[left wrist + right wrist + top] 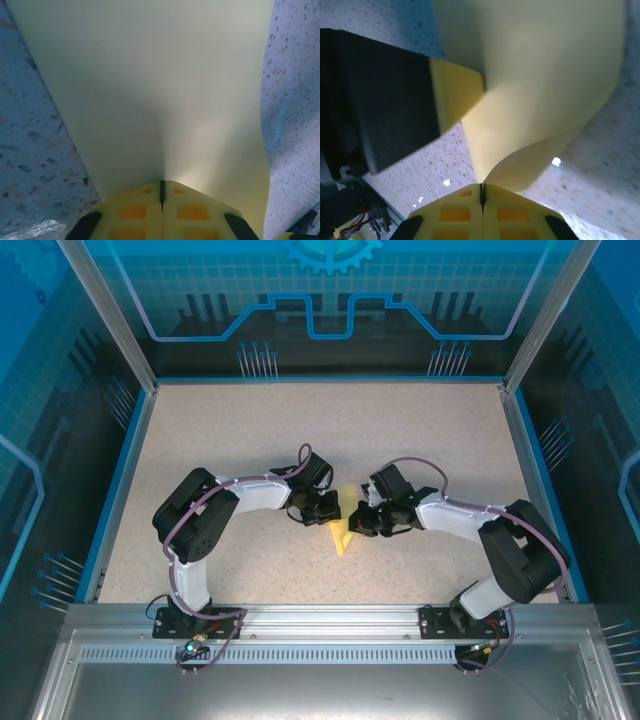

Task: Fold a paper plane with a square sheet of paper (pick it up from the middle)
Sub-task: Third fold the triangle at the center of the table.

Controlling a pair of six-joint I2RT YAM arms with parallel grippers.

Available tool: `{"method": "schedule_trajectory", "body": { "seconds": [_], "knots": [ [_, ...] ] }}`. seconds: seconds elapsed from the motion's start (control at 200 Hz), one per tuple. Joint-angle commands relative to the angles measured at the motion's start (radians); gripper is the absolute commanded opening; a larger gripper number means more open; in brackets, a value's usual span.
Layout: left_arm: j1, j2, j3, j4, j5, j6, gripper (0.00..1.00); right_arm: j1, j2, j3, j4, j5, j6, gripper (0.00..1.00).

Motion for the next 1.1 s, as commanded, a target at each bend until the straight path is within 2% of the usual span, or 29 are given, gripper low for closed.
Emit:
{"method": "schedule_trajectory", "body": {
  "seconds": [0.0,0.22,0.575,1.095],
  "knots": [
    [-0.001,-0.056,0.039,-0.061,-0.020,0.050,0.02,0.020,0.044,0.041,0.028,0.004,0.014,0.04],
    [0.019,-0.099,0.066,-0.081,-0.120,0.059,0.04,0.028,0.083,0.053,0.045,0.016,0.016,0.04],
    [0.040,0.036,0.140,-0.109,-0.119,0.062,0.00,0.029,0.106,0.052,0.052,0.051,0.035,0.04],
    [0.040,0.074,0.135,-0.134,-0.120,0.068,0.00,0.045,0.150,0.087,0.035,0.043,-0.003,0.04]
  ]
}}
